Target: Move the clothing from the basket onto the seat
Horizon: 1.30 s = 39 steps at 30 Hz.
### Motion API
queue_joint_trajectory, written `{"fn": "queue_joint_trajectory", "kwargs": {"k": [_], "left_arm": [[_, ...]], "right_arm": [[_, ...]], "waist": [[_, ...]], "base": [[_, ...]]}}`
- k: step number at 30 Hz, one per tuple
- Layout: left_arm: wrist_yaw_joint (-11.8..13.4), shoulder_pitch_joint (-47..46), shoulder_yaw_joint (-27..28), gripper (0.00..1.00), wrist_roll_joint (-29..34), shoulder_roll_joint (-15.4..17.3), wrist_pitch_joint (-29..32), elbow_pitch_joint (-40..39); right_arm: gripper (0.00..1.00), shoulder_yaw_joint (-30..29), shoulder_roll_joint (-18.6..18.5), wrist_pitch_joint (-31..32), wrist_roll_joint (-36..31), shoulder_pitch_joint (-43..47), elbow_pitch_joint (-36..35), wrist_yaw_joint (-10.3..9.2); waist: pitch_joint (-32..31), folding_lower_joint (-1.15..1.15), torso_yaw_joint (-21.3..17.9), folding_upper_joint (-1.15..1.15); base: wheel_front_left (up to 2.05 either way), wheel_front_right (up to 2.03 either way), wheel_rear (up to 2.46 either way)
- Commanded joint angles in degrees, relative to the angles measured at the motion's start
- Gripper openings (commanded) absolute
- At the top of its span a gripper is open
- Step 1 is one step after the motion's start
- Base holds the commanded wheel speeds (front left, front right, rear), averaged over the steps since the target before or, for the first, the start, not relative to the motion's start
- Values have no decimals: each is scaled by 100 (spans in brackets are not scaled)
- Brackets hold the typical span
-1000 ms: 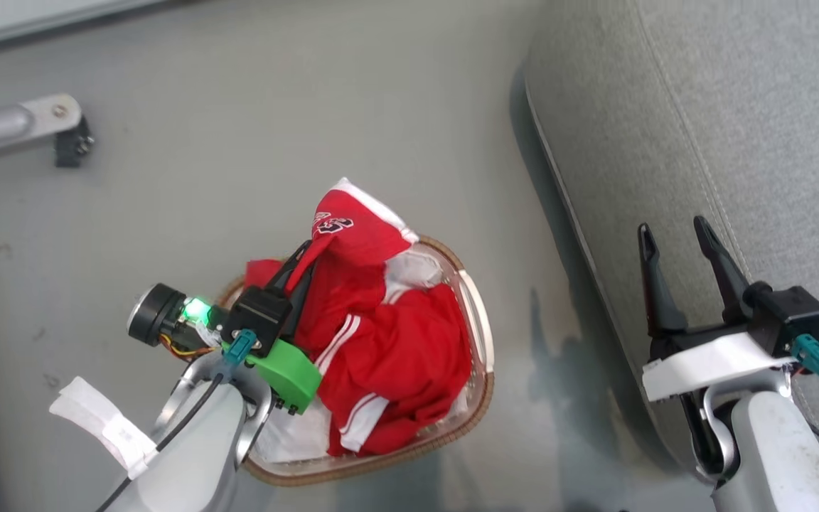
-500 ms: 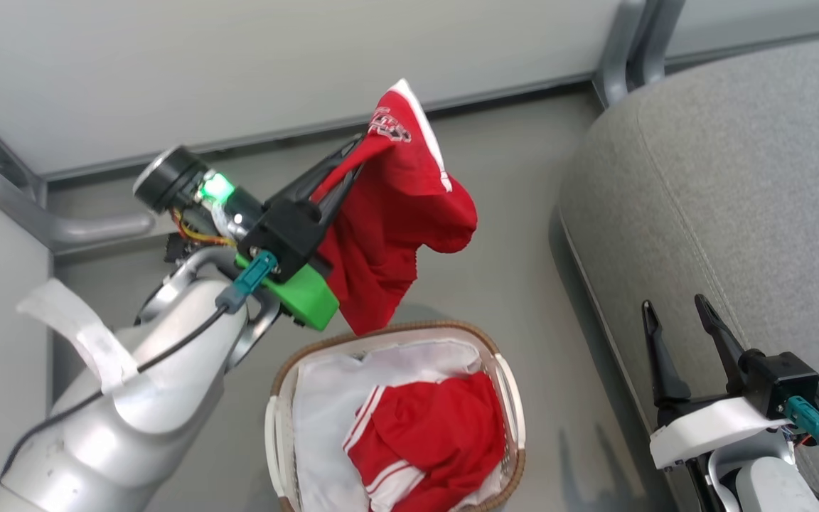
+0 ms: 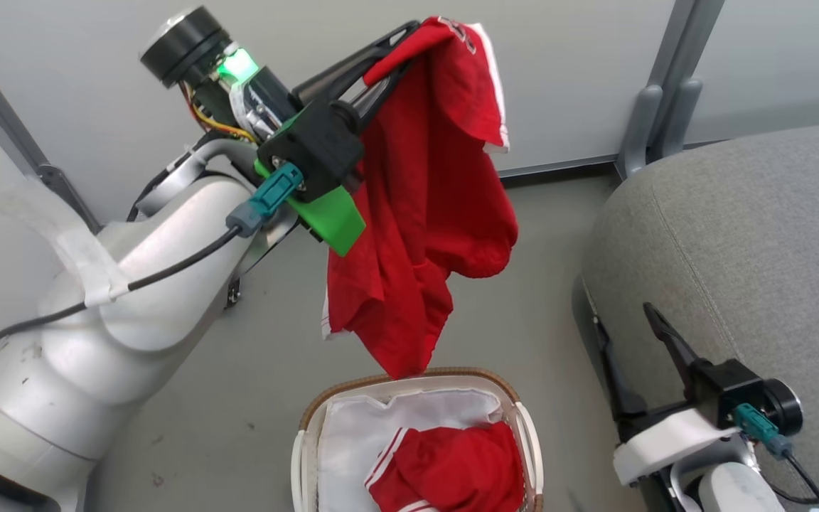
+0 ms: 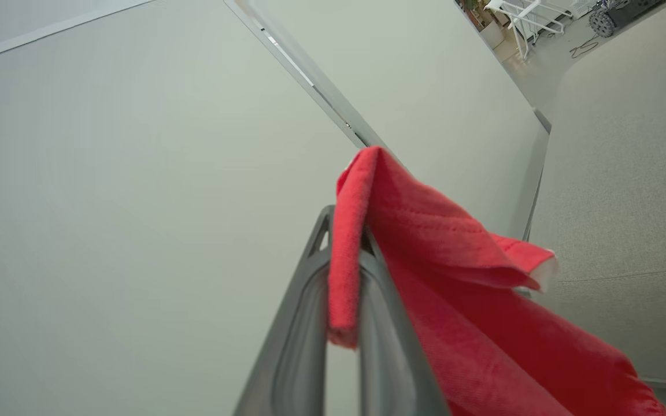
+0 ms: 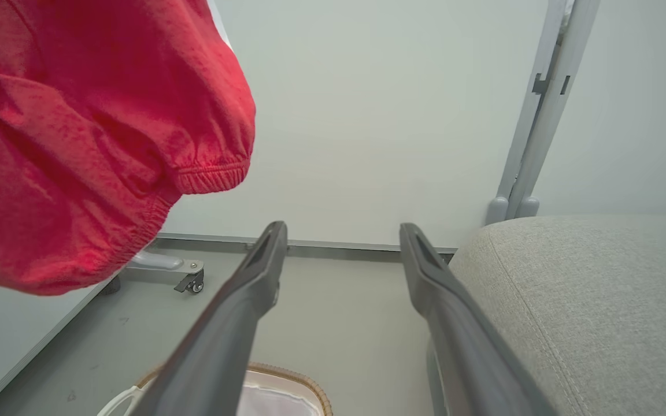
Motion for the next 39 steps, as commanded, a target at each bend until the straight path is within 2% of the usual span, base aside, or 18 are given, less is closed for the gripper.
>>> {"fn": "queue_joint_trajectory", "kwargs": {"k": [1, 8, 15, 18, 24, 29, 35, 39], "left_arm": [[14, -128, -18, 0, -54, -23, 0, -30], [13, -374, -102, 0, -165, -108, 2, -129], [13, -492, -180, 0, -197, -270, 1, -133], [13, -513, -250, 0, -197, -395, 2, -130], [13, -507, -385, 0, -239, -534, 1, -168], [13, -431, -462, 0, -259, -561, 1, -227], [13, -346, -519, 0, -276, -550, 2, -309], [13, -309, -555, 0, -288, -582, 1, -367]], "right_arm": [[100, 67, -24, -28, -43, -127, 0, -4], [100, 427, -22, -28, -384, -746, 314, -4], [100, 465, -22, -27, -680, -1541, 1076, -4], [100, 664, -34, -22, -707, -1848, 1483, -4], [100, 1166, -234, -22, -336, -2331, 2098, -4], [100, 1644, -429, -22, 87, -2581, 2186, -4], [100, 1670, -633, -22, 226, -2832, 2238, -4], [100, 1901, -719, -22, 195, -2985, 2328, -4]], "waist": [[-41, 1, 49, 0], [-86, 1, 148, 0], [-104, 1, 304, 0], [-110, 1, 389, 0], [-137, 1, 509, 0], [-154, 1, 579, 0], [-163, 1, 619, 0], [-172, 1, 647, 0]], "base": [[0, 0, 0], [0, 0, 0], [0, 0, 0], [0, 0, 0], [0, 0, 0], [0, 0, 0], [0, 0, 0], [0, 0, 0]]}}
